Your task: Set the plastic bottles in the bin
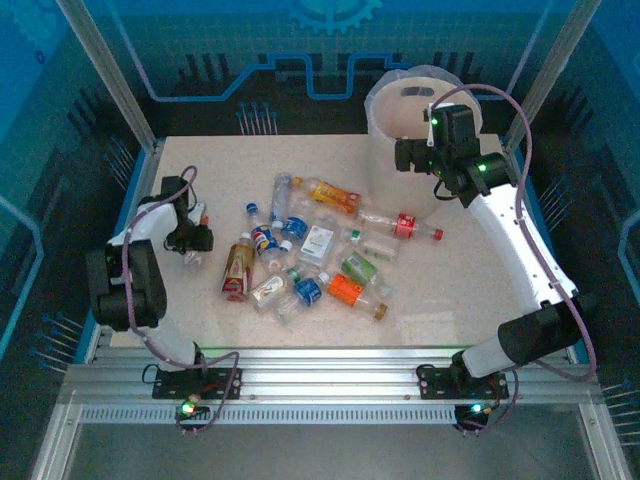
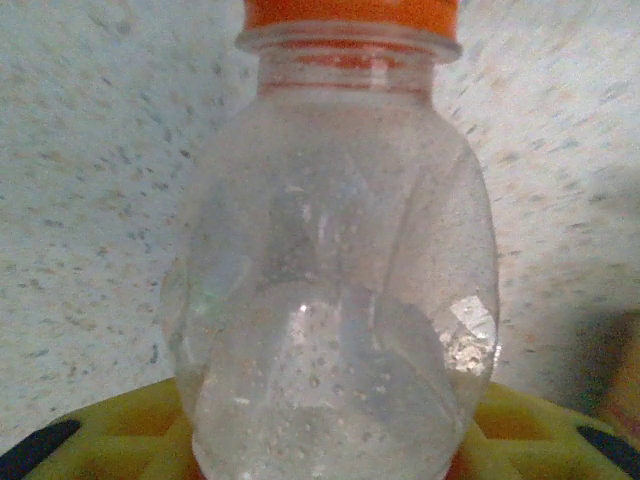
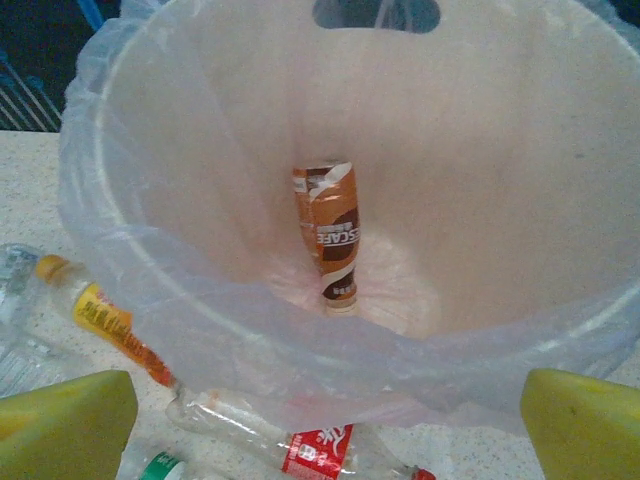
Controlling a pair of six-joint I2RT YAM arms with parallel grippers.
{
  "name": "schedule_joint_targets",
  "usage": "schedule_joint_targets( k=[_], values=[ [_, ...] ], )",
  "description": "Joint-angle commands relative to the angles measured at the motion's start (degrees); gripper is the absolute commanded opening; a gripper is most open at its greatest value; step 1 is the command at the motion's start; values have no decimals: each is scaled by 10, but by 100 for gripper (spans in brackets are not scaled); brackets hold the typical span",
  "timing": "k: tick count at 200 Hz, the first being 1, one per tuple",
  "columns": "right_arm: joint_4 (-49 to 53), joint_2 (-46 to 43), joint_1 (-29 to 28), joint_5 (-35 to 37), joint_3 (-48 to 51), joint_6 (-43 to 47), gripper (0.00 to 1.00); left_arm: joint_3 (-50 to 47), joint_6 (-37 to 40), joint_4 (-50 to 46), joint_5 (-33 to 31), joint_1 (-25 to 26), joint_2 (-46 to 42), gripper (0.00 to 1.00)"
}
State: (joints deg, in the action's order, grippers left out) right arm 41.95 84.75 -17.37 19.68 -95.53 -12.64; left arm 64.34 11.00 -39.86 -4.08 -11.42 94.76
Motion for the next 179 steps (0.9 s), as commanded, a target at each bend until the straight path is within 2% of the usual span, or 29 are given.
schedule_joint_targets(
  k=[1, 38, 74, 119, 147, 179],
  values=[
    [-23, -28, -8, -45, 8, 5, 100, -3, -30, 26, 42, 3, -73, 40],
    [-39, -44, -8, -142, 15, 5, 100, -13, -69, 79, 69, 57, -156, 38],
    [-86, -57, -9, -277, 41, -10, 100, -34, -105, 179, 148, 140, -217, 39],
    [-161, -51, -14, -424, 68, -46, 100, -71, -158, 348, 254, 205, -243, 39],
    [-195, -26, -32, -472, 64, -69, 93, -81, -171, 426, 312, 241, -225, 39],
    [-212, 10, -66, -483, 38, -74, 91, -82, -168, 483, 327, 289, -203, 38]
  ],
)
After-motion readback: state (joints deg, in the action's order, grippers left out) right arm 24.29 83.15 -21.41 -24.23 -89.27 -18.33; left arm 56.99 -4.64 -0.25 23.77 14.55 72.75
